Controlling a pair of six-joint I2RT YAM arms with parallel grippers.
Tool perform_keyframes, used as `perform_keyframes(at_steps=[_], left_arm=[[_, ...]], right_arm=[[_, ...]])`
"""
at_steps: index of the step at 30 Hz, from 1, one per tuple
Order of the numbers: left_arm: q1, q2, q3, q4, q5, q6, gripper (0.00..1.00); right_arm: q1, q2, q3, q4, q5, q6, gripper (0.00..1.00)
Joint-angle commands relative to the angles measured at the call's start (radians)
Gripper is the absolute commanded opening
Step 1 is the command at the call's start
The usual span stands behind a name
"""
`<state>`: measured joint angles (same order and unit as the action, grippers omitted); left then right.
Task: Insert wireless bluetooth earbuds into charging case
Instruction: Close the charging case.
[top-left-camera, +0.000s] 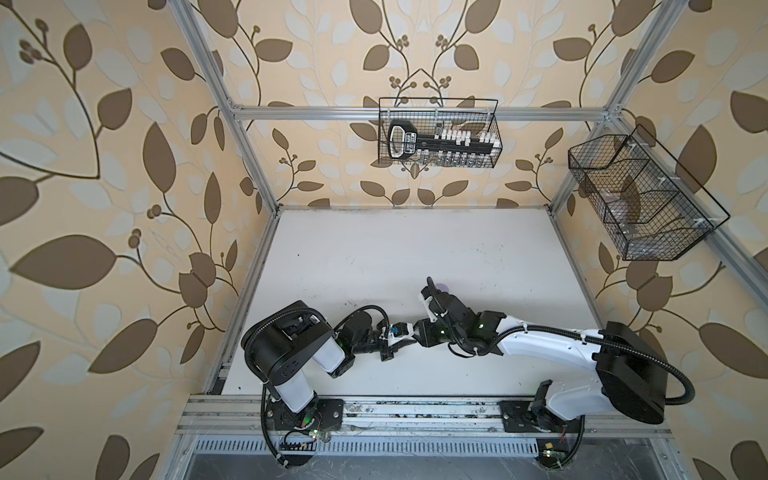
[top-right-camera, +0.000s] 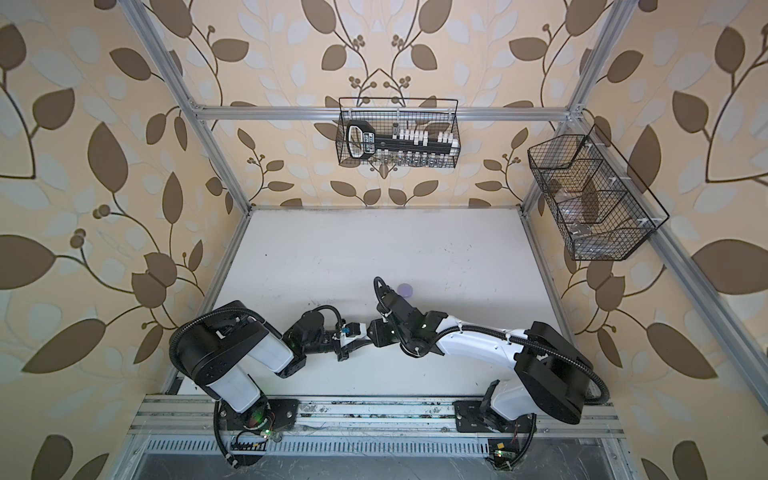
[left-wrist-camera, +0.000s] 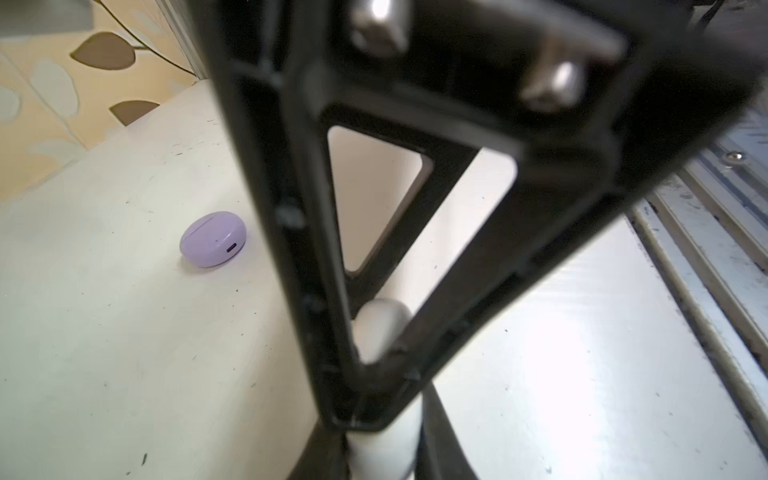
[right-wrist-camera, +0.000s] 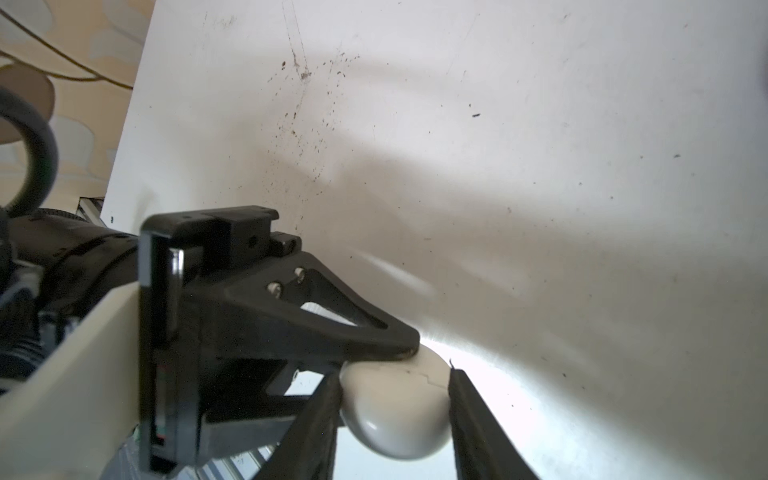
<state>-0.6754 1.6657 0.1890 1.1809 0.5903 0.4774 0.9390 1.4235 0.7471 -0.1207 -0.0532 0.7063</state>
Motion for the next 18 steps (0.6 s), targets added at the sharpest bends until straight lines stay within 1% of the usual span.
perform_keyframes(at_steps=[1,4,7,13,16,18], left_arm=[[-0.003,0.003,0.007,0.101,-0.038,-0.016,0.04],[-0.003,0.003,0.007,0.105,-0.040,-0.019,0.04],[-0.002,0.005,0.009,0.106,-0.043,-0.019,0.04],[-0.001,0.003,0.015,0.093,-0.051,-0.026,0.04],[-0.001,-0.003,0.024,0.071,-0.058,-0.032,0.04],[-0.001,-0.014,0.038,0.042,-0.079,-0.058,0.05]], right_arm=[[0.024,-0.032,-0.024,-0.006,-0.038,0.034,0.43],[0.026,-0.056,-0.031,-0.014,-0.026,0.038,0.43],[0.023,-0.091,-0.042,-0.029,0.023,0.042,0.43],[-0.032,-0.283,-0.137,-0.037,0.161,0.090,0.45],[-0.062,-0.388,-0.184,-0.069,0.209,0.100,0.46],[-0.074,-0.439,-0.197,-0.119,0.242,0.101,0.47]])
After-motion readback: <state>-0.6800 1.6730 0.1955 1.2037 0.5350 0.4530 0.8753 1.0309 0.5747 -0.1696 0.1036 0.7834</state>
